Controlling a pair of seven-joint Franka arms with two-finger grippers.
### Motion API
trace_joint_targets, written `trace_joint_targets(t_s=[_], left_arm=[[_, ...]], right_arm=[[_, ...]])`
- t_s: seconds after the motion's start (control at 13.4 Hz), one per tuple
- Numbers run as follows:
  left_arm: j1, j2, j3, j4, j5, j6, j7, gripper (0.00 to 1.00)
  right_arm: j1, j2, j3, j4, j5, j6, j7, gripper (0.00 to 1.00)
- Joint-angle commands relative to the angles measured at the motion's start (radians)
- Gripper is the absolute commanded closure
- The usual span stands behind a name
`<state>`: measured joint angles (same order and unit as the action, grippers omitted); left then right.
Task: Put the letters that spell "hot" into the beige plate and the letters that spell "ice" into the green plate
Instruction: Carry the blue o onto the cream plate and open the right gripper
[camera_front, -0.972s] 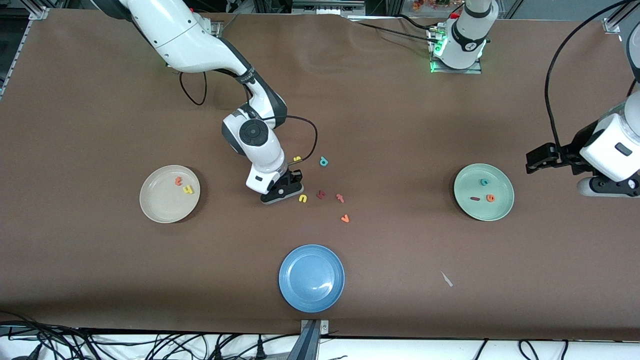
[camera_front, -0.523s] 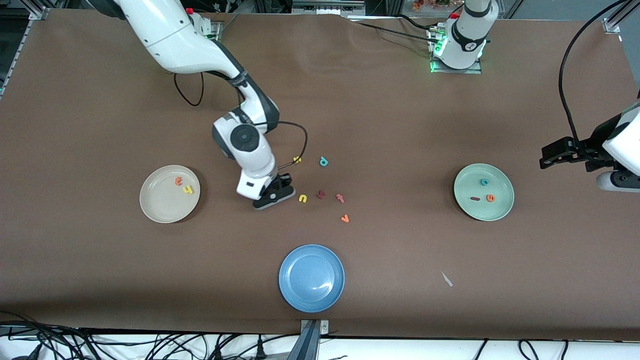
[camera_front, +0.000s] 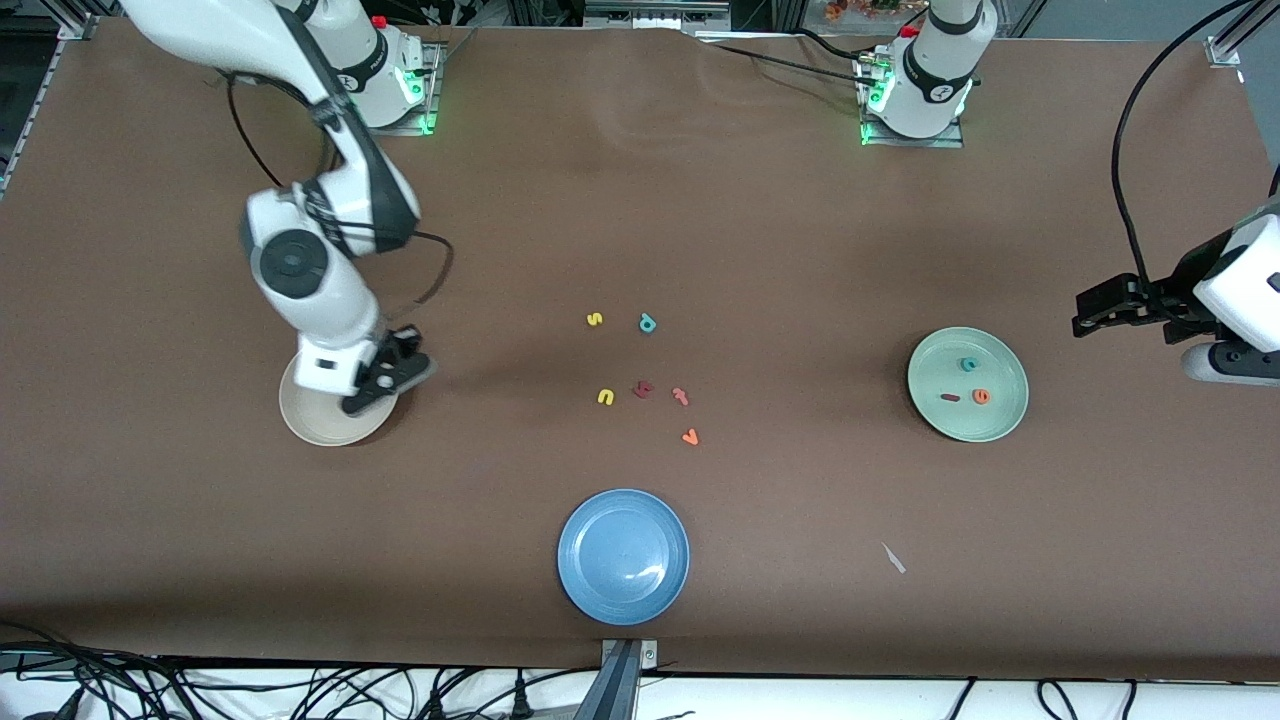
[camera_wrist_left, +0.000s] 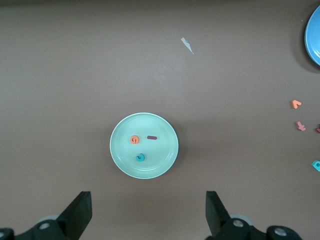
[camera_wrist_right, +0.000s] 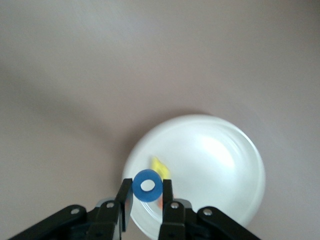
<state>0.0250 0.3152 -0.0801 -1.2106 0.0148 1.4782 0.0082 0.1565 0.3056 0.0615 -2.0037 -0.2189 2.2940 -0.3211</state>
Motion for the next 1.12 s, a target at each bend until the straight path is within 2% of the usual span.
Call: trace_joint_targets(t_s=[0.0,0.15,0.3,0.37,0.75,0.97,1.05], left_arm=[[-0.005,-0.012,0.008,-0.009,-0.022,-0.006,0.023,0.0],[-0.011,-0.012,0.003,-0.009,-0.026,-0.007,0.021,0.0],[-0.02,-0.012,0.003,-0.009,-0.022,-0.013,0.021,0.0],[-0.02,-0.012,0.005,-0.009,-0.022,-0.013,0.021,0.0],[-0.016,-0.012,0.006,-0.007,-0.022,-0.013,0.021,0.0],[-0.016,-0.012,0.006,-0.007,-0.022,-0.013,0.023,0.0],[-0.01,-0.012,0.008,-0.007,-0.022,-0.013,0.023,0.0]], right_arm=[[-0.038,-0.045,-0.052,-0.085,-0.002,0.024,-0.145,0.89],[-0.051,-0.031,-0.074,-0.133,-0.004,0.122,-0.171,0.88],[-0.052,-0.023,-0.078,-0.148,-0.002,0.15,-0.17,0.8],[-0.052,-0.023,-0.078,-0.147,-0.002,0.151,-0.168,0.64],[-0.052,-0.025,-0.078,-0.141,-0.002,0.15,-0.156,0.4],[-0.052,-0.051,-0.077,-0.135,0.019,0.139,-0.135,0.34],[-0.052,-0.068,-0.077,-0.133,0.077,0.109,-0.131,0.33]])
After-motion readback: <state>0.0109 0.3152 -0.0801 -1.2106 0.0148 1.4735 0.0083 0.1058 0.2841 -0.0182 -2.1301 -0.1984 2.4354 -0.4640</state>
